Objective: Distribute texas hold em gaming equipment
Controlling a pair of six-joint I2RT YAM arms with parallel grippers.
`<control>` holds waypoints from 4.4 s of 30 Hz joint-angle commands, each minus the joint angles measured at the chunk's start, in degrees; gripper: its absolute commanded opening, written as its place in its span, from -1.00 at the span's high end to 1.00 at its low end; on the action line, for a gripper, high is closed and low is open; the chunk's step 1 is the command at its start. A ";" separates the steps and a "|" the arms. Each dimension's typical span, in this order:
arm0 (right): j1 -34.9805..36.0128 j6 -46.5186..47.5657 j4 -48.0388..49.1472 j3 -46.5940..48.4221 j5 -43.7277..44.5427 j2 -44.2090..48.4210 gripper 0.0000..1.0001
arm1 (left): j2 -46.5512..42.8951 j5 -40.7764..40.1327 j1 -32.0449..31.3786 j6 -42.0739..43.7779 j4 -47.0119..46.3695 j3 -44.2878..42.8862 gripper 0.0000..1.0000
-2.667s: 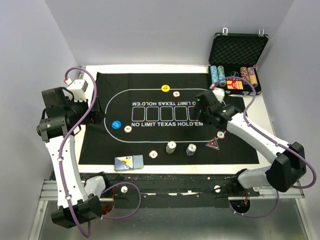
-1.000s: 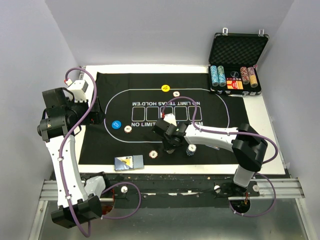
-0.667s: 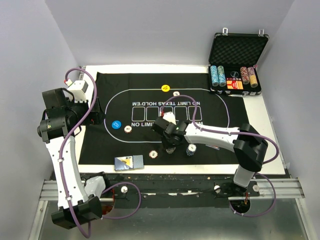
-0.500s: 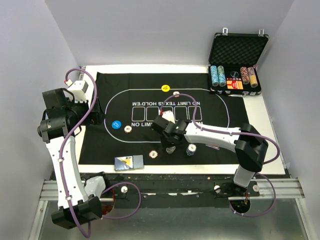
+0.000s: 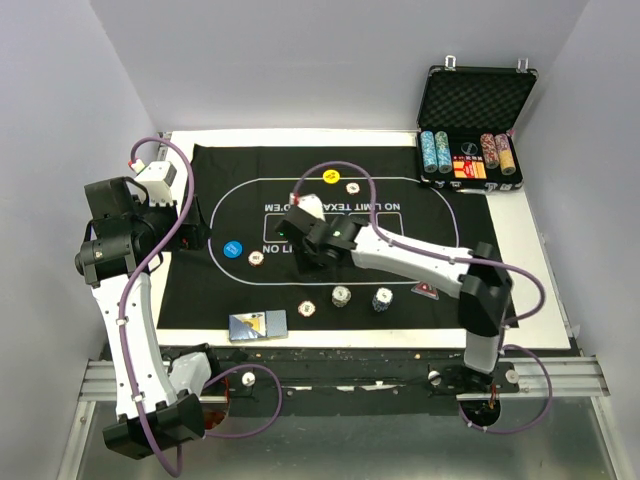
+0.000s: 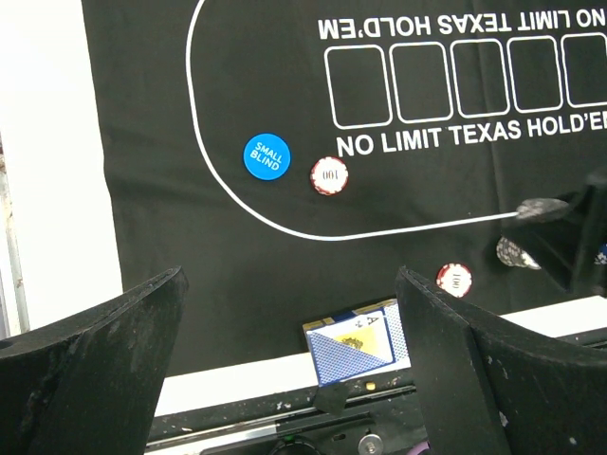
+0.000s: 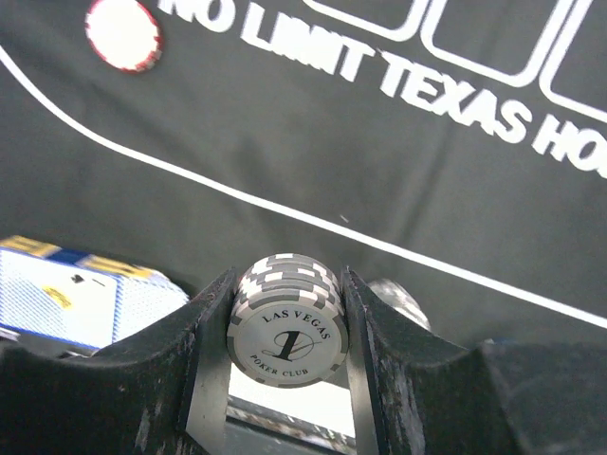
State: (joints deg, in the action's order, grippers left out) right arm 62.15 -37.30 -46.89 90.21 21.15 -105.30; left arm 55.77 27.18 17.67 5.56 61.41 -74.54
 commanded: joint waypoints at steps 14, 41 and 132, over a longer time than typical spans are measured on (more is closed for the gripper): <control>5.52 7.07 1.45 34.49 -6.99 -34.35 0.21 | 0.13 -0.11 0.87 -0.20 0.82 -2.19 -0.98; 5.44 7.15 4.27 42.33 -5.59 -42.10 -0.58 | 0.31 1.03 1.05 -0.20 0.64 -1.48 -0.97; -2.65 -1.81 11.65 -23.59 -5.68 1.50 -0.10 | -0.75 1.12 1.23 -0.11 1.00 -1.40 -0.98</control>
State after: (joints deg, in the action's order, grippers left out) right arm 59.75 -38.96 -36.34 68.86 16.91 -102.65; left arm 55.77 28.12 18.44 5.10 62.06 -75.44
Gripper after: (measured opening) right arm 0.529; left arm 0.990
